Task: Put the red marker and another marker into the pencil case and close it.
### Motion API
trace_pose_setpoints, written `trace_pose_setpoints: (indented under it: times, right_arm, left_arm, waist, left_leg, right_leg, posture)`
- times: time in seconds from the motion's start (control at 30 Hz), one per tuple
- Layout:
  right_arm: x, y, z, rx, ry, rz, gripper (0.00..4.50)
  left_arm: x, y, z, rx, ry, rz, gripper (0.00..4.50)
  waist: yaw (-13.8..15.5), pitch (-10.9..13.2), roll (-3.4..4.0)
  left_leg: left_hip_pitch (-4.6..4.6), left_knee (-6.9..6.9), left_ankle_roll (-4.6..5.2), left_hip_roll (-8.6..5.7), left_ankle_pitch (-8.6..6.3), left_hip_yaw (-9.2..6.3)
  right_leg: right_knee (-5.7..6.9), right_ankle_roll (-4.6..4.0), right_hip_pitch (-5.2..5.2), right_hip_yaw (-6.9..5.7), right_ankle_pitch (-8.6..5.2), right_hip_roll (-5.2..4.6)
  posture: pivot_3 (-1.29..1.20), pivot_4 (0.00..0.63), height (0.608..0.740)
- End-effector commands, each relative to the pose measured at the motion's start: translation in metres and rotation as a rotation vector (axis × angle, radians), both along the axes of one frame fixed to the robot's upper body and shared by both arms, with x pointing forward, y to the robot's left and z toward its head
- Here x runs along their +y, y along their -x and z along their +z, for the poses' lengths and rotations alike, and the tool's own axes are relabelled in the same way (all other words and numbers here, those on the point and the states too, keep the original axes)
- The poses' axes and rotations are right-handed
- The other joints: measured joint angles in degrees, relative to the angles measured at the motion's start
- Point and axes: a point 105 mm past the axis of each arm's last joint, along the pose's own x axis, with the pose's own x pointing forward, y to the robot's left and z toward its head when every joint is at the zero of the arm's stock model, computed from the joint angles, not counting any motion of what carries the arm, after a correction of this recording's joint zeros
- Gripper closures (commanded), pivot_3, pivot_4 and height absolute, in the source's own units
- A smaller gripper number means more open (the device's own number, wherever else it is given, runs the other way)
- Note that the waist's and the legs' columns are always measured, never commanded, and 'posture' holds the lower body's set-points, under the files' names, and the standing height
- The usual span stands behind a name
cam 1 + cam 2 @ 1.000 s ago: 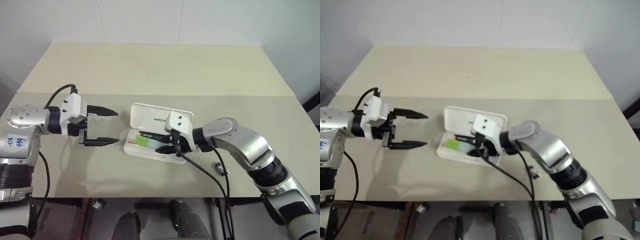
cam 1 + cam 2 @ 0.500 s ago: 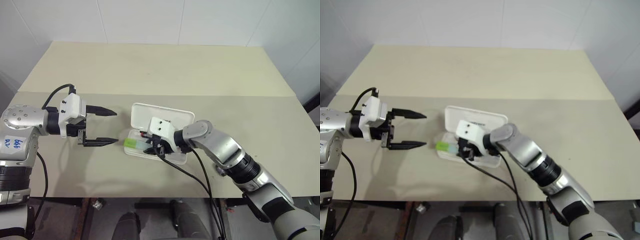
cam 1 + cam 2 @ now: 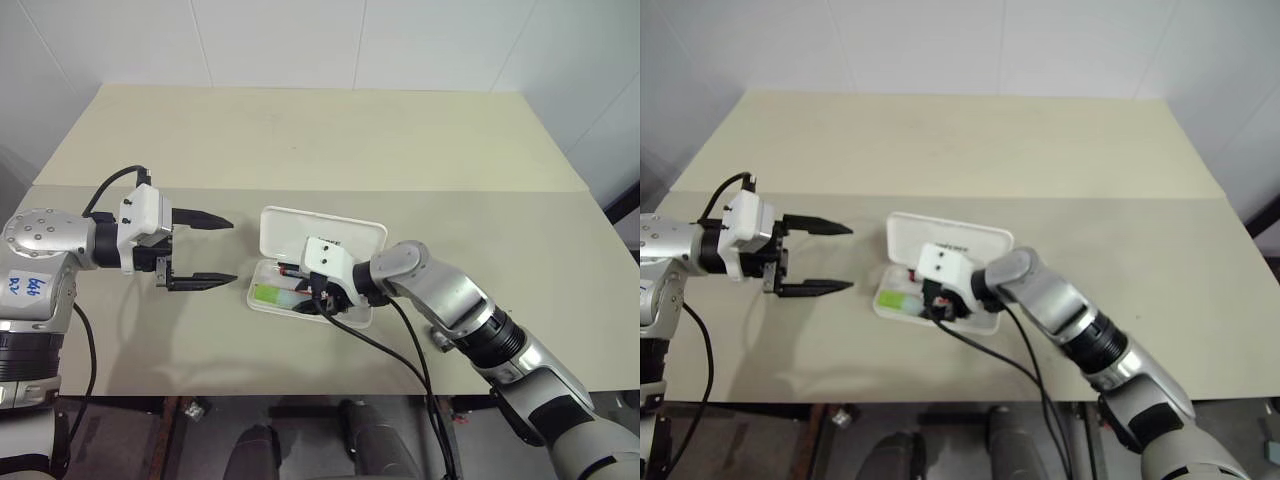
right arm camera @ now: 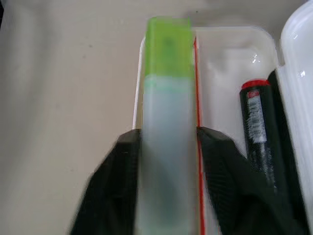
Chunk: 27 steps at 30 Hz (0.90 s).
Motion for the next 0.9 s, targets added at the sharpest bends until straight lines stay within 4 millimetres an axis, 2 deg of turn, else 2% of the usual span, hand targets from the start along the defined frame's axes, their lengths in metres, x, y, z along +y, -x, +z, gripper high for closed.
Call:
trace_pose_setpoints:
  times: [0.03, 0.1, 0.27, 0.33, 0.43, 0.6, 0.73, 0.9]
  right_arm:
    - [0.007, -0.009, 0.025, -0.077, -0.089, -0.01, 1.01]
    - [0.013, -0.01, 0.037, -0.1, -0.137, 0.001, 0.31]
    - [0.016, -0.014, 0.054, -0.095, -0.205, -0.003, 0.31]
    - [0.009, -0.013, 0.057, -0.072, -0.218, -0.009, 0.0]
    - [-0.003, -0.012, 0.058, -0.055, -0.218, -0.014, 0.0]
    - [-0.048, -0.002, 0.055, -0.024, -0.158, -0.048, 0.0]
    - [-0.098, 0.012, 0.059, -0.028, -0.076, -0.139, 0.0]
    - [-0.137, 0.024, 0.055, -0.032, 0.024, -0.267, 0.0]
  left_arm:
    - [-0.001, 0.001, 0.013, -0.055, 0.008, -0.01, 0.0]
    - [-0.002, 0.001, 0.013, -0.056, 0.008, -0.011, 0.0]
    - [-0.003, 0.0, 0.013, -0.059, 0.007, -0.017, 0.0]
    - [-0.006, -0.001, 0.013, -0.06, 0.009, -0.026, 0.0]
    - [-0.009, -0.001, 0.013, -0.059, 0.01, -0.038, 0.0]
    - [-0.021, -0.001, 0.012, -0.049, 0.015, -0.094, 0.0]
    - [-0.036, 0.005, 0.008, -0.029, 0.014, -0.165, 0.0]
    - [-0.051, 0.01, 0.002, -0.007, 0.031, -0.226, 0.0]
  waist:
    - [0.0, 0.0, 0.0]
    - [0.0, 0.0, 0.0]
    - [0.0, 0.0, 0.0]
    - [0.1, 0.0, 0.0]
    - [0.2, 0.0, 0.0]
    - [0.5, 0.0, 0.0]
    - [0.6, 0.0, 0.01]
    - [0.2, 0.0, 0.0]
  left_leg:
    - [0.0, 0.0, 0.0, 0.0, 0.0, 0.0]
    - [0.0, -0.01, 0.0, 0.0, 0.0, 0.0]
    - [-0.02, -0.04, -0.01, 0.01, 0.0, -0.01]
    - [-0.03, -0.06, -0.02, 0.01, -0.01, -0.01]
    - [-0.07, -0.07, -0.03, 0.01, -0.01, -0.01]
    - [-0.21, -0.07, -0.05, -0.02, -0.05, -0.05]
    - [-0.22, -0.12, -0.03, -0.01, -0.09, -0.04]
    - [-0.14, -0.15, -0.01, 0.01, -0.11, 0.02]
  right_leg:
    - [0.0, 0.0, 0.0, 0.0, 0.0, 0.0]
    - [0.0, 0.0, 0.0, 0.0, 0.0, 0.0]
    - [-0.03, 0.0, -0.02, -0.02, 0.0, 0.0]
    - [-0.03, 0.0, -0.01, -0.04, 0.0, -0.02]
    - [-0.03, 0.01, -0.01, -0.06, 0.0, -0.04]
    - [-0.14, 0.04, -0.01, -0.1, 0.02, -0.08]
    - [-0.43, 0.09, -0.01, -0.11, 0.03, -0.08]
    - [-0.45, 0.09, 0.0, -0.03, 0.01, -0.03]
  posture:
    - [0.0, 0.15, 0.74]
    - [0.0, 0.15, 0.74]
    - [0.0, 0.15, 0.74]
    - [0.0, 0.15, 0.74]
    - [0.0, 0.15, 0.74]
    - [0.0, 0.15, 0.74]
    - [0.0, 0.15, 0.74]
    - [0.0, 0.15, 0.74]
